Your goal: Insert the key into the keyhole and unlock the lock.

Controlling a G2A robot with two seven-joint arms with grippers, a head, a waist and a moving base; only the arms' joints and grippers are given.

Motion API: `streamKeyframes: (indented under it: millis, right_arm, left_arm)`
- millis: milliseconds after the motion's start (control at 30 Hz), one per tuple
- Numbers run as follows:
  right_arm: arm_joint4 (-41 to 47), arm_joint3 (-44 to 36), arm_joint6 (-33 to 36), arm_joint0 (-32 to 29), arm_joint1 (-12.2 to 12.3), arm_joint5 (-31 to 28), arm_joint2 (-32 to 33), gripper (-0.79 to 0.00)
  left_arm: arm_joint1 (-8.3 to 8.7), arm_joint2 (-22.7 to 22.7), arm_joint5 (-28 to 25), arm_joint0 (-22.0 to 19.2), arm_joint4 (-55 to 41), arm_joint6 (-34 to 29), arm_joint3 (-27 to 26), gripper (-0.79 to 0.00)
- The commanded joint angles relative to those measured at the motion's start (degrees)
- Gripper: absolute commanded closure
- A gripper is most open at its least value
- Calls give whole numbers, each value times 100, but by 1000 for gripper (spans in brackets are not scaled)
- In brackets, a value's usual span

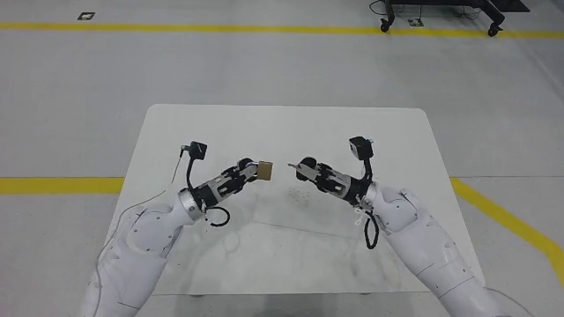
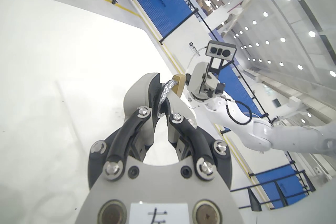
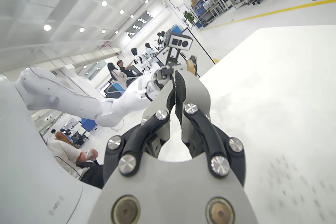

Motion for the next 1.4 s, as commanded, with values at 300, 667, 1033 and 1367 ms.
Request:
streamKeyframes:
  millis: [300, 667, 1033, 1367]
  right_arm:
    - [-279, 1095, -815, 1085, -539, -151, -1001, 0]
    - [-12, 1390, -434, 1132, -558, -358, -980, 0]
    - [139, 1188, -563, 989, -542, -168, -891, 0]
    - [85, 672, -523, 409, -307, 15, -258, 0]
  left_arm:
    - [30, 91, 41, -384, -219, -847, 59, 0]
    - [24, 25, 713, -423, -649, -776, 206, 0]
    - [-31, 116, 1273, -478, -1152, -562, 290, 0]
    - [-112, 231, 1825, -965, -1853, -667, 575, 0]
